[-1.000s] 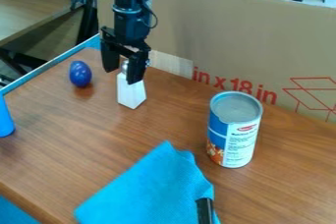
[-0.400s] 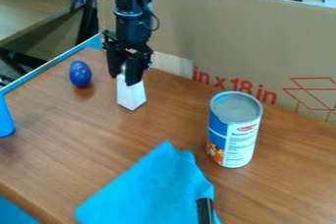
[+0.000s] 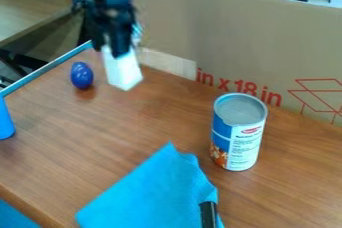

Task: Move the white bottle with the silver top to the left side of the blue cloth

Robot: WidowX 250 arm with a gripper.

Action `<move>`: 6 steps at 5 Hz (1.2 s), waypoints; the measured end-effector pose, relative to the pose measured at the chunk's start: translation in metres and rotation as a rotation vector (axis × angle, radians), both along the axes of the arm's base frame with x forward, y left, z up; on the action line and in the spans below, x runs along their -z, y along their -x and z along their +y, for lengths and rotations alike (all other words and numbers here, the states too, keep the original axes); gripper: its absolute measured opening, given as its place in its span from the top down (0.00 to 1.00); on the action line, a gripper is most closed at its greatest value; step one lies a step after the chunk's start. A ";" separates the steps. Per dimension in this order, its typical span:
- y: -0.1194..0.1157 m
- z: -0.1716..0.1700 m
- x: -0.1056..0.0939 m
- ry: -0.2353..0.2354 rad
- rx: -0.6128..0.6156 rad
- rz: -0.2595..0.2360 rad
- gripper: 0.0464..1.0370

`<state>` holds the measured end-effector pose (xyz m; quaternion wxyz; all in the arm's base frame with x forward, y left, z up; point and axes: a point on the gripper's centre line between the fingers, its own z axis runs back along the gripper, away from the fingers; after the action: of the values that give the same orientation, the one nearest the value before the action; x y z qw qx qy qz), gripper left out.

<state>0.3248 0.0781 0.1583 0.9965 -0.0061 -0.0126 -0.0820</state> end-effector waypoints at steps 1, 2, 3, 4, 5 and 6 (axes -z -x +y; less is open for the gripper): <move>0.041 -0.002 -0.006 -0.040 -0.031 0.060 0.45; 0.075 -0.003 0.016 -0.084 -0.037 0.158 0.45; 0.098 -0.007 0.031 -0.087 -0.023 0.191 0.45; 0.110 -0.013 0.048 -0.098 0.028 0.212 0.45; 0.121 -0.017 0.065 -0.100 0.048 0.228 0.45; 0.128 -0.018 0.078 -0.119 0.084 0.179 0.45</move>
<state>0.1970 0.0599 0.0800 0.9880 0.0452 0.0814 -0.1233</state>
